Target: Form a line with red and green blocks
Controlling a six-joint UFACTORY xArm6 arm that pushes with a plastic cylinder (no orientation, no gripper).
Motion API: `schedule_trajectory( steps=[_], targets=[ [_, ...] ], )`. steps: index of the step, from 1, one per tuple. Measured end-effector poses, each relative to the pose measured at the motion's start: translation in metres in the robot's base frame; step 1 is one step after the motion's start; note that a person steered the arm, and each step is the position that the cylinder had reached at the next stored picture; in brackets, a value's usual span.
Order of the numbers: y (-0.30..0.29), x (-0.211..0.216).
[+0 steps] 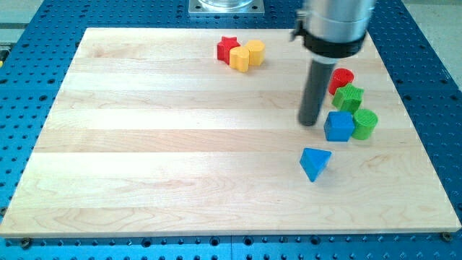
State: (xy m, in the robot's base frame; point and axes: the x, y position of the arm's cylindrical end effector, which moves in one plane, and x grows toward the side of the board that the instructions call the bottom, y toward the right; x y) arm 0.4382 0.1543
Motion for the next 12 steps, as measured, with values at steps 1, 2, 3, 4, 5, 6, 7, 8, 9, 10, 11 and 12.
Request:
schedule_trajectory(
  steps=[1,2,3,4,5,6,7,8,9,10,11,12],
  targets=[
    [0.027,0.0],
    [0.041,0.04],
    [0.048,0.086],
    [0.062,0.079],
    [0.111,0.067],
    [0.102,0.067],
    [0.08,0.066],
    [0.122,0.072],
    [0.138,0.043],
    [0.113,0.039],
    [0.104,0.051],
    [0.064,0.035]
  ],
)
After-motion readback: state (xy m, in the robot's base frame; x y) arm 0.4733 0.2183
